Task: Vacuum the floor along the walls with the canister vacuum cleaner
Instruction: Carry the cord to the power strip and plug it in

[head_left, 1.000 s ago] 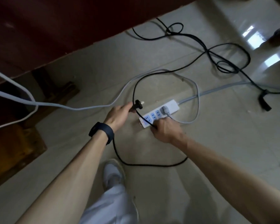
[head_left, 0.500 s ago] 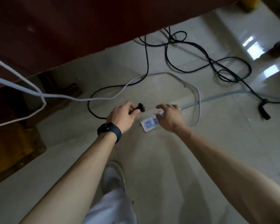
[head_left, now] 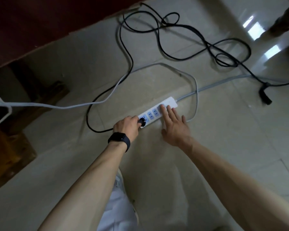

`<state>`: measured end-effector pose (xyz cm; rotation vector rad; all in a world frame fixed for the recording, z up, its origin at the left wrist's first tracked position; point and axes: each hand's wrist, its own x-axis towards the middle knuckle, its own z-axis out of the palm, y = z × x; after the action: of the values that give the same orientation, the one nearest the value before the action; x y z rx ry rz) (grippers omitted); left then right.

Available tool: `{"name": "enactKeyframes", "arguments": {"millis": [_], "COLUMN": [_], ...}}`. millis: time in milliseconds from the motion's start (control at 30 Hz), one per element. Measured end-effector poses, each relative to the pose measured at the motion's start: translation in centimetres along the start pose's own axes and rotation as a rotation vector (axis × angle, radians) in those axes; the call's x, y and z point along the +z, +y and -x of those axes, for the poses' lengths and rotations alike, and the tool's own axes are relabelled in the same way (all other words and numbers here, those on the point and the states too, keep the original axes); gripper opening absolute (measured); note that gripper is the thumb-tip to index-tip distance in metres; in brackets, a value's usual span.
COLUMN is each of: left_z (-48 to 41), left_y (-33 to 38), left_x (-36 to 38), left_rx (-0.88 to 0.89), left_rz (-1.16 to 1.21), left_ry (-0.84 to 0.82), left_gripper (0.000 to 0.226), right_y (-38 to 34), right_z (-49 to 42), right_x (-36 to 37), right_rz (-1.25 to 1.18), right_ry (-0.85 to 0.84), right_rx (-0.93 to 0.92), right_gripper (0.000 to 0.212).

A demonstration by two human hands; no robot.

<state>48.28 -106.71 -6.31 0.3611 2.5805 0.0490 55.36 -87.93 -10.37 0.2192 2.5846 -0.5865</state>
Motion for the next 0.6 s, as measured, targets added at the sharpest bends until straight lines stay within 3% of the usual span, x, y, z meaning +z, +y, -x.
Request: {"name": "enactKeyframes", "arguments": {"millis": [133, 467, 600], "left_z": [-0.1, -1.7, -1.9], "left_y": [-0.1, -1.4, -1.9], "left_x": [0.4, 0.7, 0.4], "left_rx": [-0.07, -0.271, -0.31], "left_rz": [0.003, 0.35, 0.383], "left_ry": [0.006, -0.099, -0.099], "left_gripper": [0.034, 0.038, 0.035], "right_y": [-0.5, -0.4, -0.3], "right_z": [-0.1, -0.1, -0.1], "right_x": [-0.3, -0.3, -0.4], "right_rz": [-0.006, -0.036, -0.053], "right_ry": [-0.028, -0.056, -0.068], "right_rx": [0.018, 0.023, 0.017], "right_gripper": [0.104, 0.111, 0.114]}}
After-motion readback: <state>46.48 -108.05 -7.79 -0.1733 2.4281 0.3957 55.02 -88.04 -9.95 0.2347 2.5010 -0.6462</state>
